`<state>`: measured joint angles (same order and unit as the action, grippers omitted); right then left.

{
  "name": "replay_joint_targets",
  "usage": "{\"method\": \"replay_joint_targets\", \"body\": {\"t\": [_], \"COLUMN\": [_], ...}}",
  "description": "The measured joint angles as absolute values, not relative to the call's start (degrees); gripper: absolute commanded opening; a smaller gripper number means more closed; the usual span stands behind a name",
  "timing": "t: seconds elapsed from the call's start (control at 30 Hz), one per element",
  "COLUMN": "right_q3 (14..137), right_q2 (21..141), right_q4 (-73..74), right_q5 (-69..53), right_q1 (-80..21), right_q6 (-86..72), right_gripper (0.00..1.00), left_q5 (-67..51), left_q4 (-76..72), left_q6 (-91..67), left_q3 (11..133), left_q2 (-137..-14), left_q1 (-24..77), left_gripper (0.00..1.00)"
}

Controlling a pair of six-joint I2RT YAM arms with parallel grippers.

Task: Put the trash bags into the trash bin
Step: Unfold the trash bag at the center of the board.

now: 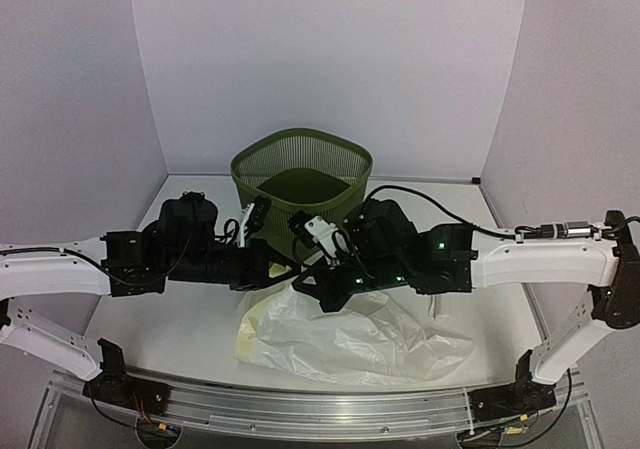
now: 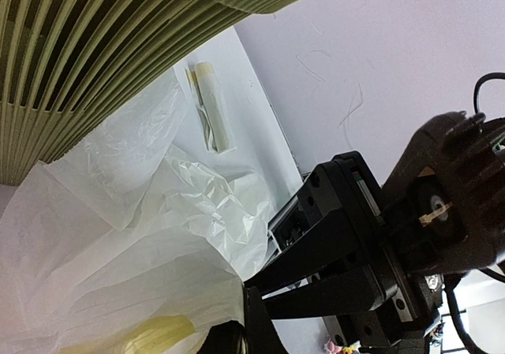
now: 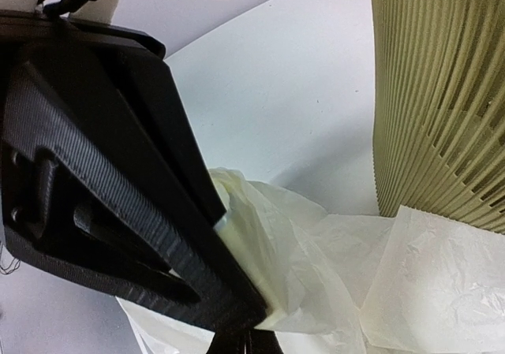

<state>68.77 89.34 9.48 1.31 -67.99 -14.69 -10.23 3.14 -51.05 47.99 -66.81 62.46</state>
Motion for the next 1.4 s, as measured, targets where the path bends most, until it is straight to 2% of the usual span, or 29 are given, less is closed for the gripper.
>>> {"method": "replay_joint_targets", "body": {"t": [0.1, 0.13, 0.2, 0.3, 0.4, 0.63, 0.87, 1.07, 1.1, 1.27, 1.3, 1.4], "right_q3": [67.4, 67.0, 66.4, 65.6, 65.3, 66.3, 70.6, 70.3, 69.6, 65.8, 65.4, 64.5], "right_q2": [87.7, 87.2, 86.2, 85.0, 84.4, 85.1, 90.2, 91.7, 91.7, 91.7, 91.7, 91.5], "right_q4": [9.0, 8.9, 8.7, 8.6, 8.6, 8.5, 6.4, 2.6, 1.2, -6.1, -6.9, -8.8], "right_q5": [1.4, 1.0, 0.4, 0.8, 1.8, 3.4, 4.5, 5.4, 5.5, 5.8, 5.7, 5.5], "right_q1": [-68.0, -68.0, -68.0, -68.0, -68.0, -68.0, -68.0, -68.0, -68.0, -68.4, -68.4, -68.6], "right_q6": [-15.1, -14.9, -14.4, -13.3, -10.9, -5.3, -3.4, -3.6, -4.0, -5.7, -5.9, -6.3], "right_gripper": [0.01, 0.12, 0.41, 0.62, 0.7, 0.72, 0.65, 0.54, 0.5, 0.11, 0.01, 0.0], "left_q5": [-9.1, -8.8, -8.3, -7.9, -8.0, -9.0, -9.5, -9.4, -9.3, -8.9, -8.6, -7.6], "left_q4": [3.2, 3.2, 3.1, 2.9, 2.8, 2.7, 2.7, 2.4, 2.3, 2.1, 1.9, 2.1], "left_q6": [-51.1, -51.1, -51.1, -51.1, -51.1, -51.2, -51.7, -52.8, -52.9, -54.0, -54.1, -54.7], "left_q3": [48.0, 48.0, 48.0, 48.0, 48.0, 48.0, 48.0, 48.0, 48.0, 48.0, 48.0, 48.0], "left_q2": [-66.5, -66.1, -65.3, -64.1, -63.8, -63.8, -63.8, -63.8, -63.8, -63.8, -63.8, -63.3], "left_q1": [62.5, 62.5, 62.5, 62.5, 62.5, 62.5, 62.5, 62.4, 62.4, 62.3, 62.3, 62.2], "left_gripper": [0.0, 0.0, 0.0, 0.0, 0.0, 0.0, 0.0, 0.0, 0.0, 0.0, 0.0, 0.0]}}
